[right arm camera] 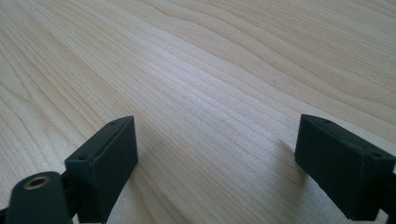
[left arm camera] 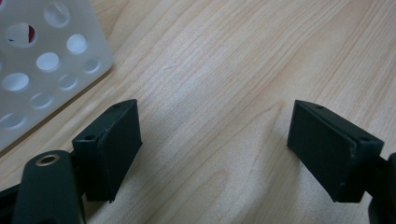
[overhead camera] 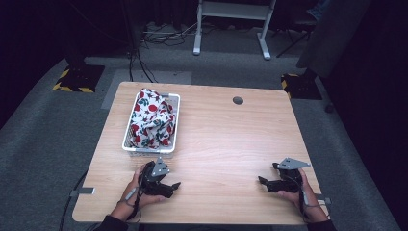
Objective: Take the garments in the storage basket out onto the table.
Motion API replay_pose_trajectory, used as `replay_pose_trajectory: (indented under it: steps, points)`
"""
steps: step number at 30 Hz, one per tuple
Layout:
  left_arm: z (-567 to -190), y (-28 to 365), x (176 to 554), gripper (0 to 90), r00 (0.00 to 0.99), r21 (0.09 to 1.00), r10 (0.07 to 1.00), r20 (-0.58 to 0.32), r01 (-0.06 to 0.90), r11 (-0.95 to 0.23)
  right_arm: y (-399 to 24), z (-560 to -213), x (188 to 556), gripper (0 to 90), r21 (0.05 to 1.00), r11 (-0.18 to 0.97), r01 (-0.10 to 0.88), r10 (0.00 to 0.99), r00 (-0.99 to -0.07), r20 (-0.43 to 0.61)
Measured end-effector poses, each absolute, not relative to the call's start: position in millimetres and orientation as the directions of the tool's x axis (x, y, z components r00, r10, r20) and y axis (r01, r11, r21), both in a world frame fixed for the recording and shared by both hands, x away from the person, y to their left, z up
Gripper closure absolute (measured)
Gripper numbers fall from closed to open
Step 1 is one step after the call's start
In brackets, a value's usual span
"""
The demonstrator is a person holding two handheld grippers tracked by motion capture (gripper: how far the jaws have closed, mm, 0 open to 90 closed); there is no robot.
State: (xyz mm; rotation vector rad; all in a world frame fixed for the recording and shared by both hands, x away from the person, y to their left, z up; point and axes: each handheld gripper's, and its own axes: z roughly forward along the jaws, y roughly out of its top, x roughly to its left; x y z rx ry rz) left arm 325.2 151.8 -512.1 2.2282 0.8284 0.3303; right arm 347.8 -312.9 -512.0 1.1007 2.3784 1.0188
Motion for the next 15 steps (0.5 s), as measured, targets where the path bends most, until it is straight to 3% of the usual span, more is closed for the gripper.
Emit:
replay_pose_trajectory:
  steps: [15]
  points:
    - [-511.9, 152.1, 323.0, 17.2, 0.762, 0.709, 0.648, -0.010, 0.462, -0.532, -312.9, -512.0, 348.1, 13.3, 0.724, 0.448, 0.525, 0.760, -0.650, 0.002]
